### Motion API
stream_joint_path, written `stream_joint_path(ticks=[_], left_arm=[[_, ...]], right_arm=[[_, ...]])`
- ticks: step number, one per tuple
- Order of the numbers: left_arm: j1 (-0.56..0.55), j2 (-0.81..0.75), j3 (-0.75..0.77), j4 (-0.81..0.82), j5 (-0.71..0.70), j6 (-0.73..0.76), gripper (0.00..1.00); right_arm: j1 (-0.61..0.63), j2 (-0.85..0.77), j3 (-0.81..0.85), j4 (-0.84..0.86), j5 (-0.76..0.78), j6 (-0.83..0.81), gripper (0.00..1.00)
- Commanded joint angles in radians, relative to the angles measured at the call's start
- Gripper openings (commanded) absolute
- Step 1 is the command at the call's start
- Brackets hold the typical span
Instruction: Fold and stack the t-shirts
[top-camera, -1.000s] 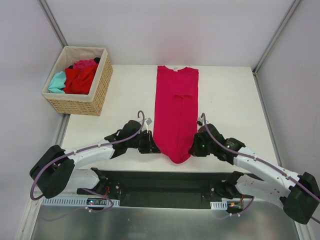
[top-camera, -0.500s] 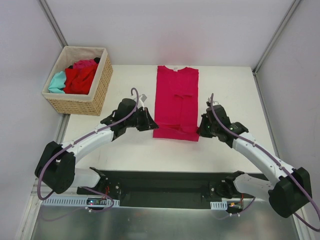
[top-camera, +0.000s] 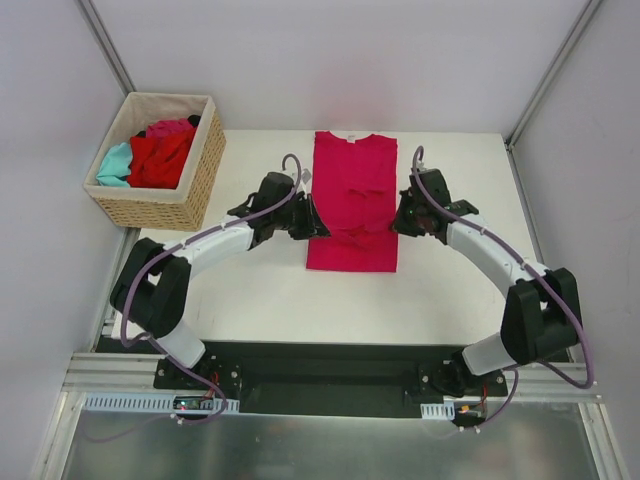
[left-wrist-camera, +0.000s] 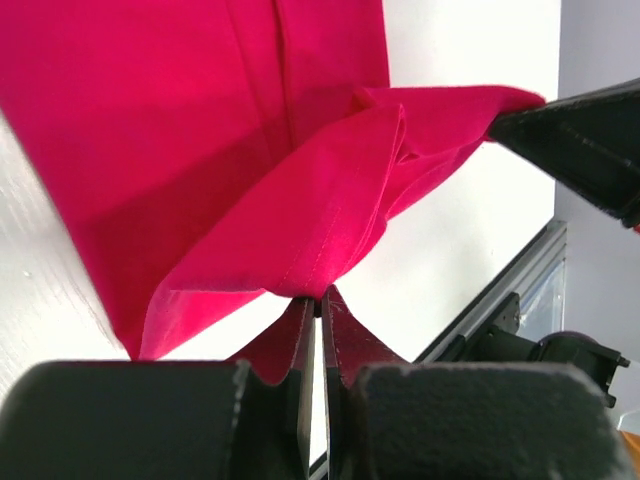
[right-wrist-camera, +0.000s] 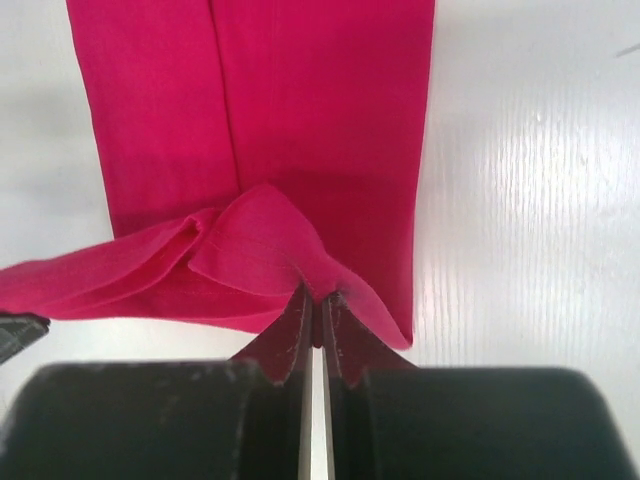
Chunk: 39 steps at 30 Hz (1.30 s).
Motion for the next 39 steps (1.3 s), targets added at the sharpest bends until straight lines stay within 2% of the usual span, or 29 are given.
stream_joint_path(ticks=[1,7,11,16,22,29,39], left_arm=[[0.029,0.030,0.059,0.014,0.033,0.031,0.00],[0.077,0.059,0.105,0.017,0.048,0.037,0.00],[0.130,0.113,0.206,0.016,0.089,0.042,0.00],[0.156,0.232,0.358,0.002,0.149,0.053,0.00],[0.156,0.377,0.450,-0.003,0.203,0.053,0.00],[0.156,0.464,0.459,-0.001,0.220,0.054,0.00],[0.175,0.467,0.450,-0.001,0.182,0.070,0.00]], right_arm=[[-0.039,0.071,0.107,0.045,-0.035,-0.002,0.01],[-0.088,0.165,0.200,0.044,-0.069,0.001,0.01],[-0.104,0.214,0.248,0.041,-0.075,0.004,0.01],[-0.111,0.286,0.302,0.042,-0.081,0.007,0.01],[-0.117,0.364,0.331,0.052,-0.081,0.009,0.01],[-0.137,0.435,0.368,0.059,-0.078,0.013,0.01],[-0.171,0.565,0.501,0.050,-0.061,0.010,0.01]])
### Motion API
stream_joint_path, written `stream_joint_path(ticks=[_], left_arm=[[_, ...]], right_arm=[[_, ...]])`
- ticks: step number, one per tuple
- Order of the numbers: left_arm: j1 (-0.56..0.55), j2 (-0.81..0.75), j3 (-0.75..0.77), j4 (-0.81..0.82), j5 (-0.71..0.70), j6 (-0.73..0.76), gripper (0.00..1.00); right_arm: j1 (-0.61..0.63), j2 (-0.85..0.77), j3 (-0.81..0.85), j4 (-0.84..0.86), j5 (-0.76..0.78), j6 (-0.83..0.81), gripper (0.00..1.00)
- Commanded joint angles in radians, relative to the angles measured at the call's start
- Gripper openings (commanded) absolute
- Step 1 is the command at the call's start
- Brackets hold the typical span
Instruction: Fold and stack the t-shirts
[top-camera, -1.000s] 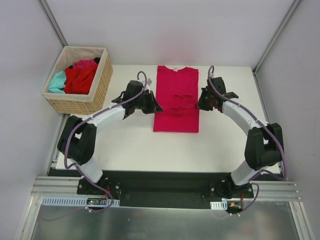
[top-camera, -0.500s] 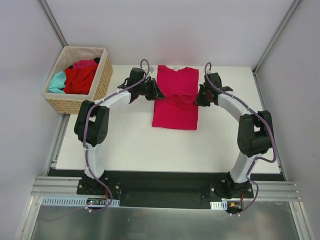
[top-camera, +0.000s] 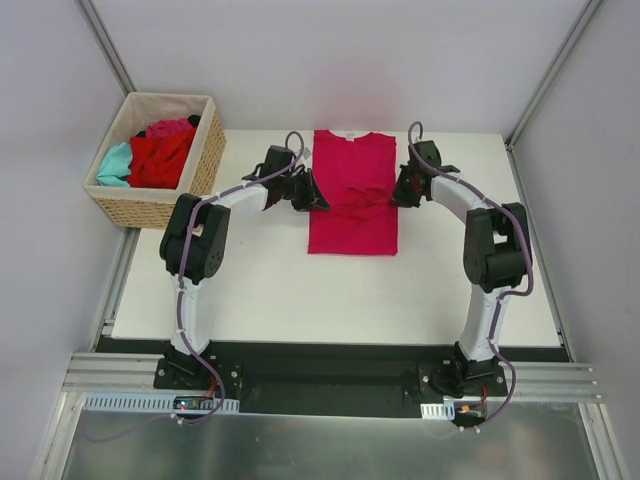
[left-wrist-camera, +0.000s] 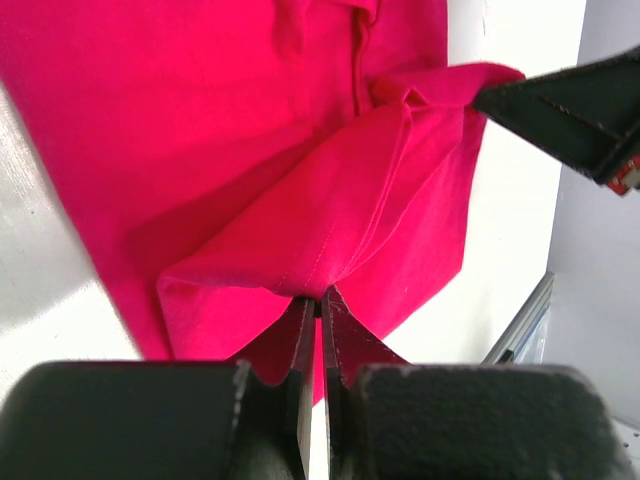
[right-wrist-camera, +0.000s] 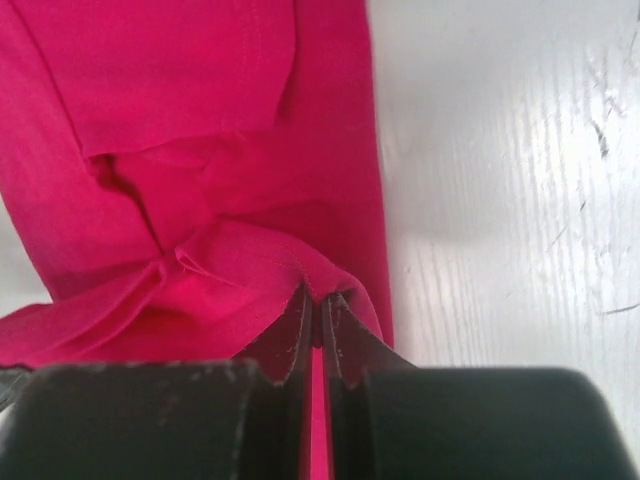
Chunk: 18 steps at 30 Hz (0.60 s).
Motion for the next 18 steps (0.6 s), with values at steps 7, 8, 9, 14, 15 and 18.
stream_joint_path(ticks=[7,8,9,14,15,18], left_arm=[[0.034,-0.017,0.035,0.014,-0.011,0.033,0.00],[0.035,-0.015,0.034,0.014,-0.013,0.033,0.00],[0.041,-0.014,0.034,0.014,-0.014,0.030,0.00],[0.054,-0.014,0.025,0.014,-0.066,0.013,0.50],[0.055,-0.017,0.023,0.014,-0.076,0.010,0.68],[0.057,-0.027,0.026,0.014,-0.109,0.001,0.99]], right_arm=[[-0.018,0.073,0.142,-0.012,0.019,-0.003,0.56],[-0.018,0.079,0.146,-0.013,0.022,-0.008,0.82],[-0.018,0.079,0.151,-0.013,0.024,-0.014,0.98],[-0.015,-0.017,0.073,0.069,0.008,-0.040,0.96],[-0.012,-0.077,0.033,0.104,0.004,-0.044,0.96],[0.006,-0.171,0.008,0.088,0.002,-0.055,0.96]])
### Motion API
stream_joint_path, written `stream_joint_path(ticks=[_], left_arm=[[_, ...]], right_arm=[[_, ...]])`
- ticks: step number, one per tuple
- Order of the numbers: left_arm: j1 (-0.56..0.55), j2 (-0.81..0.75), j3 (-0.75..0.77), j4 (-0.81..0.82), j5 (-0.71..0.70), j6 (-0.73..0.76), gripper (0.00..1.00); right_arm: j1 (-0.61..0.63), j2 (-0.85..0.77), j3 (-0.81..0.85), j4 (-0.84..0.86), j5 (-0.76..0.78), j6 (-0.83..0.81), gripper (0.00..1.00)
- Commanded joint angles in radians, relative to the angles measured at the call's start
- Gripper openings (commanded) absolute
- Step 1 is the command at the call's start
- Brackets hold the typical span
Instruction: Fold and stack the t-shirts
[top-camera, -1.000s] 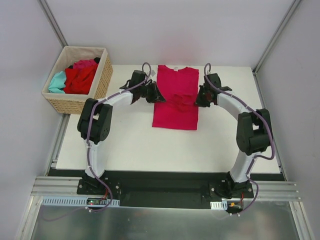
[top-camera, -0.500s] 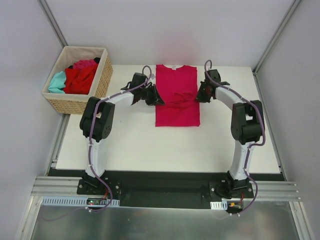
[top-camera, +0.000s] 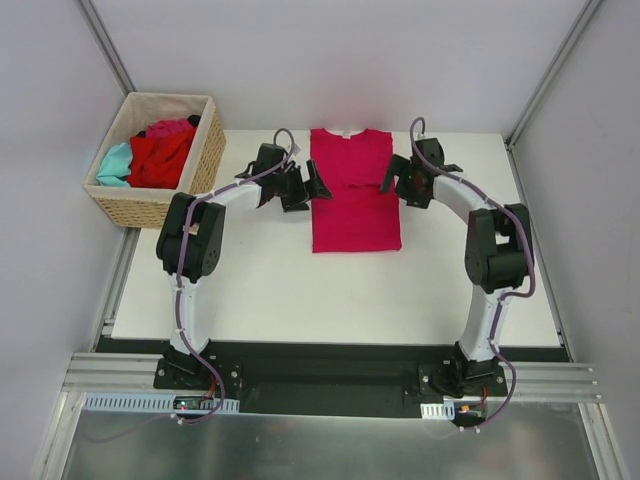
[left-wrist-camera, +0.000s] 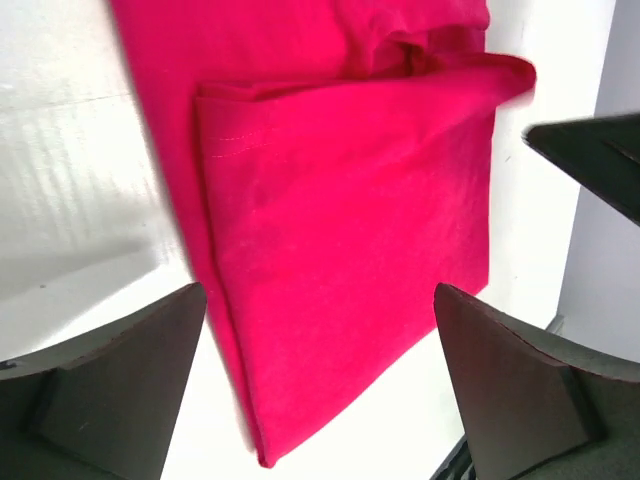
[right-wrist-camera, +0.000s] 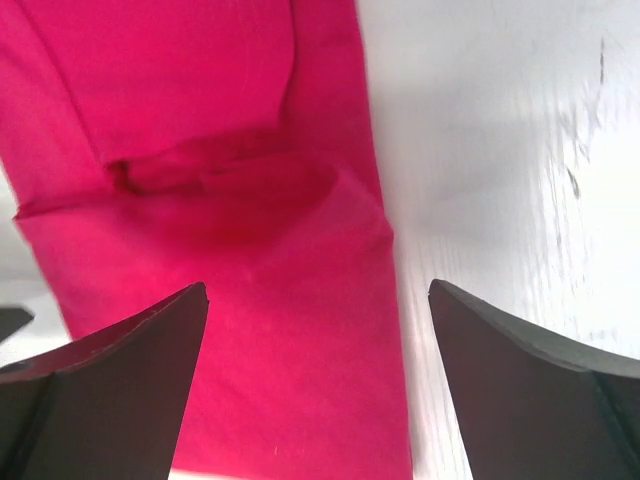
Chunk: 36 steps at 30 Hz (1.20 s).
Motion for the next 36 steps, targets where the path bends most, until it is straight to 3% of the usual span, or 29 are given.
stream_joint_path(ticks=[1,7,14,24,30,36], left_arm=[[0.011,-0.029,0.026,0.013,-0.061,0.006,0.99],[-0.001,-0.112,-0.018,0.018,-0.046,-0.015,0.99],[-0.071,-0.274,-0.163,0.070,-0.017,-0.069,0.99],[-0.114,-0.511,-0.567,0.144,-0.096,-0.094,0.99],[-0.111,-0.506,-0.652,0.222,-0.133,-0.100,0.99],[-0.102,-0.419,-0.638,0.297,-0.142,-0.118,0.99]], right_arm=[[0.033,-0.218,-0.054,0.043,-0.007,-0.029,0.96],[0.098,-0.396,-0.154,0.031,-0.021,-0.021,0.96],[0.129,-0.487,-0.331,0.037,-0.055,0.028,0.96],[0.113,-0.675,-0.650,0.112,0.036,0.034,0.96],[0.052,-0.673,-0.722,0.164,-0.002,0.040,0.97],[0.021,-0.642,-0.747,0.202,-0.024,0.068,0.97]])
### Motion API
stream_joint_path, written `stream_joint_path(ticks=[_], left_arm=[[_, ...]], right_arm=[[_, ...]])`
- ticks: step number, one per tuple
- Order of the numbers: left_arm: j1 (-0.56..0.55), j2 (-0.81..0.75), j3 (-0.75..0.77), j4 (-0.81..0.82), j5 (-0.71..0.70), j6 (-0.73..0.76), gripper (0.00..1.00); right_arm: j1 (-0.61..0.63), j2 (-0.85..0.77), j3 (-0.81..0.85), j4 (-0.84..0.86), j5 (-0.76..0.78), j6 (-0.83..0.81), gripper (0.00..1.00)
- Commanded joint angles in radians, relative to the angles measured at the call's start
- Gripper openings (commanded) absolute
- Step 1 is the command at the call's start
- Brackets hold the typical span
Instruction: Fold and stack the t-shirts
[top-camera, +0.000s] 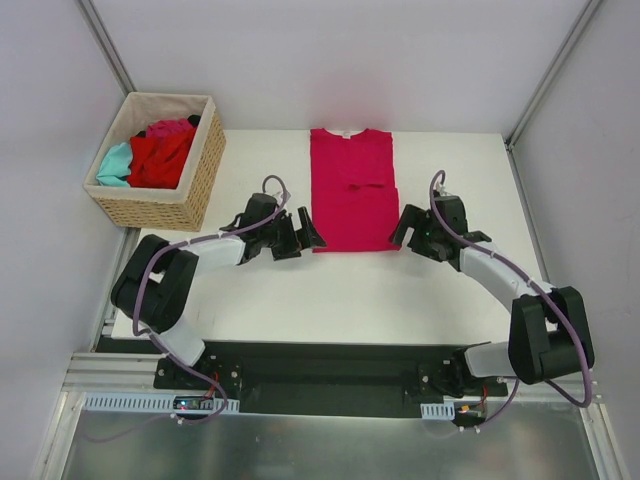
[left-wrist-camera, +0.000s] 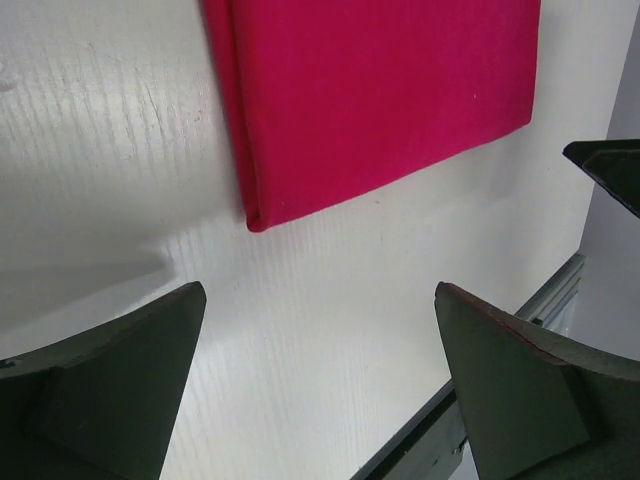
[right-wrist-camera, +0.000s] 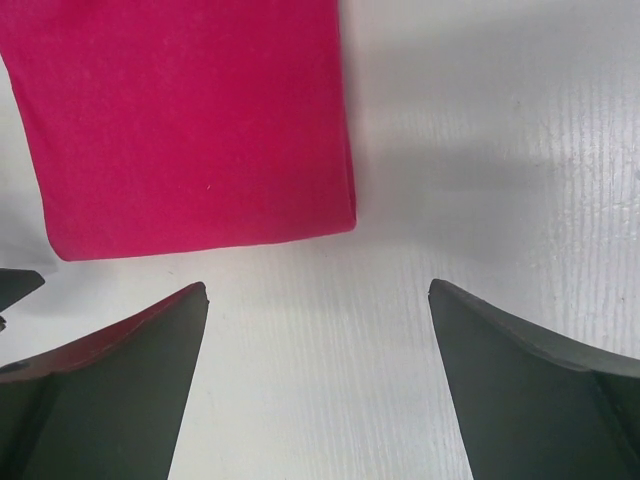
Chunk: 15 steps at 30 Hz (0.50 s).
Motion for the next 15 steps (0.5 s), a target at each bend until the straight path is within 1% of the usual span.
stream_joint_path(ticks=[1,5,15], left_arm=[[0.013,0.062,0.013,0.113,-0.022,-0.028,0.99],[0.019,0.115,0.034,0.146,-0.002,-0.051,0.99],[0.030,0.193,0.025,0.226,0.027,-0.082,0.99]], right_arm=[[-0.034,0.028,-0.017,0.078,-0.039,0.032,0.97],[-0.059,0.048,-0.022,0.086,-0.076,0.052,0.97],[-0.074,0.056,-0.022,0.070,-0.072,0.049,0.97]])
